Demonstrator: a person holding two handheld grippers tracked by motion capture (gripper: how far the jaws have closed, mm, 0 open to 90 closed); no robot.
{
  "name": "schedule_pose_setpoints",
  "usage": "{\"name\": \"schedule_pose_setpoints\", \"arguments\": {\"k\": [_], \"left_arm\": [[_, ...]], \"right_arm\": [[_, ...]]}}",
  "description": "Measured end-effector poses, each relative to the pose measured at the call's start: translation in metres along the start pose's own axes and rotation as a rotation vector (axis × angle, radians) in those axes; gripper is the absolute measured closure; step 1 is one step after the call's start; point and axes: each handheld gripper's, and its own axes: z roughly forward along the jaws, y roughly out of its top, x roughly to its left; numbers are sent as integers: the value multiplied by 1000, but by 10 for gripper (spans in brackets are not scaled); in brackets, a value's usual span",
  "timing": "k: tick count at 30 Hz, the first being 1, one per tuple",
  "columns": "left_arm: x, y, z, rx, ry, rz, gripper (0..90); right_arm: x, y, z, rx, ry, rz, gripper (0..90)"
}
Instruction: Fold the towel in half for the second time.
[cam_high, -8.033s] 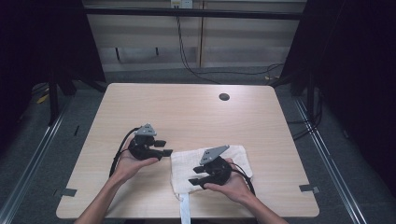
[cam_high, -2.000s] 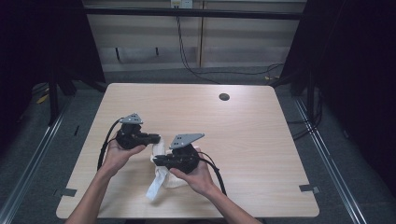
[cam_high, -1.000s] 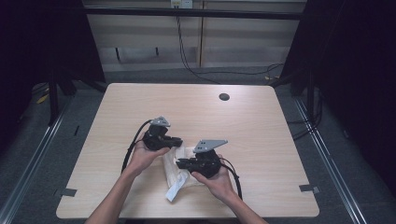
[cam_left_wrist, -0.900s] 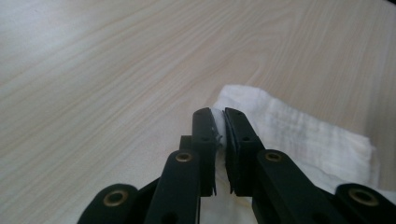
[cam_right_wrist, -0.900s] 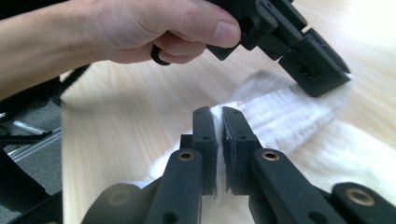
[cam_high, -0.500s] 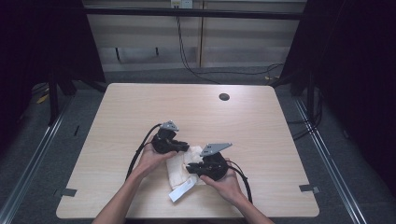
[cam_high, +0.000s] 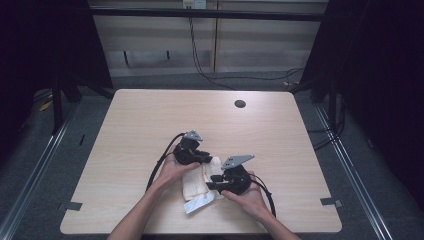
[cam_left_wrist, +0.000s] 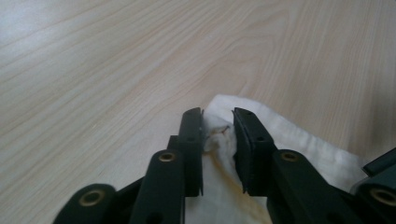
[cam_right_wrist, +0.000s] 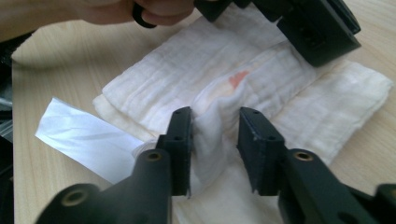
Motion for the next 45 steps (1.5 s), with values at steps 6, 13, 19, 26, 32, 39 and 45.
{"name": "schedule_pose_setpoints", "arguments": {"k": [6,13,19,26,32,39,45], "left_arm": [[-7,7,6,-9,1,19,634],[-18,16,0,-45,-12,52,457],[-21,18,-12,-59,-12,58,410],[-21,10,-35,-52,-12,12,412],[-27,2,-58,-61,16,21,388],[-26,-17,-92,-73,79,5,357],[-25,-41,-121,-104,197,9,366]], "right_arm": [[-5,-3,-6,32,-21,26,510],[-20,-11,-19,17,-22,73,454],[-25,-15,-27,26,-32,73,455],[-39,-19,-45,-6,-53,100,438],[-44,-23,-58,-18,-65,98,456],[-48,-22,-84,-85,-100,96,459],[-53,-25,-104,-116,-140,106,435]]}}
